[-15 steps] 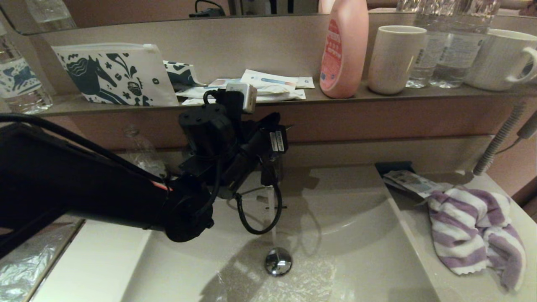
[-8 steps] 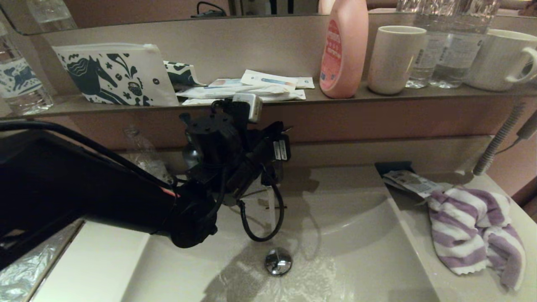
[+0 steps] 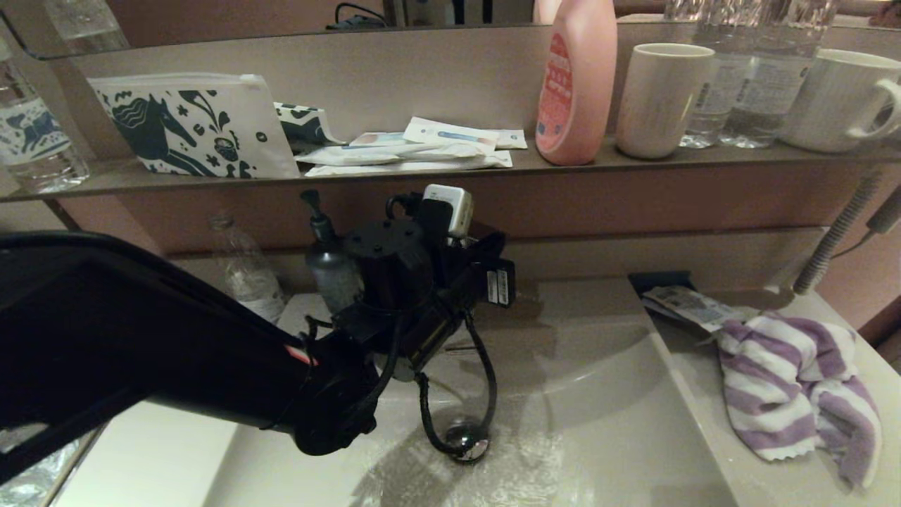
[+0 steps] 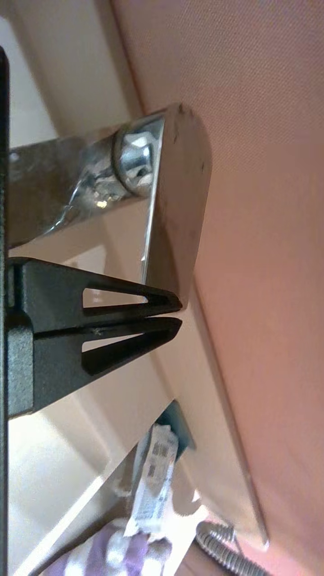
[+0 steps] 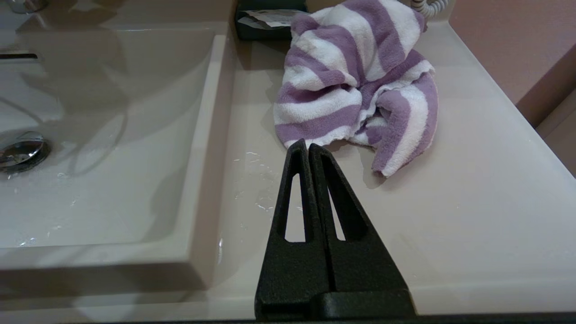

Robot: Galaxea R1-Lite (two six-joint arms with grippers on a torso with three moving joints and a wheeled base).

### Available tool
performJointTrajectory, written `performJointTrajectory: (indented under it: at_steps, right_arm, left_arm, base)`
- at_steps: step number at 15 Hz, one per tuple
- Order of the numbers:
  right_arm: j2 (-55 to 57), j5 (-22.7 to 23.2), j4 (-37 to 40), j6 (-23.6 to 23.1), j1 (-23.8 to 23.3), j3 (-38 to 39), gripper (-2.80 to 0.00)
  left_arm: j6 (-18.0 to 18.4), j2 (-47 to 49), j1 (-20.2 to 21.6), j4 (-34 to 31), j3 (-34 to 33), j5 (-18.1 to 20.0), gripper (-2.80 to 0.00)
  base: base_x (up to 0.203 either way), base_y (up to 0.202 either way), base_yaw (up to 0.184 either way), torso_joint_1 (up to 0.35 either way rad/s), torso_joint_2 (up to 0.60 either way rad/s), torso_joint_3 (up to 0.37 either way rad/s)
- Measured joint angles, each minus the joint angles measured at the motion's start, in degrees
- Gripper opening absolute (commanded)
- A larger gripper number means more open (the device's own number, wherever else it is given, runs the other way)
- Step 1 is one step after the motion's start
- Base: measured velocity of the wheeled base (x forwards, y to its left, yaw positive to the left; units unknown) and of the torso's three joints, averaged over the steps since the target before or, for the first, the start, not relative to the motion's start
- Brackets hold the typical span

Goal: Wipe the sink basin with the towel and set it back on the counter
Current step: Turn off the faucet

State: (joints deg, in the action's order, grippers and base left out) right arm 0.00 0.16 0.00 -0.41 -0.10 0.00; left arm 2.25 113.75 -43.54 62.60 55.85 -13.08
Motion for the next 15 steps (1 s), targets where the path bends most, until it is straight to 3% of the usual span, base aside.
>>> performJointTrajectory:
  at_steps: [7, 15]
  right_arm:
    - [0.0, 0.0, 0.0, 0.0, 0.0, 0.0, -2.8]
    - [0.0, 0.0, 0.0, 0.0, 0.0, 0.0, -2.8]
  left_arm:
    - [0.2, -4.8, 1.1, -2.7, -1.2, 0.0, -2.8]
    - [-0.1, -19.4, -0.1, -2.8, -20.8, -0.3, -2.8]
  base:
    - [0.0, 0.0, 0.0, 0.0, 0.0, 0.0]
    - [0.0, 0.0, 0.0, 0.0, 0.0, 0.0]
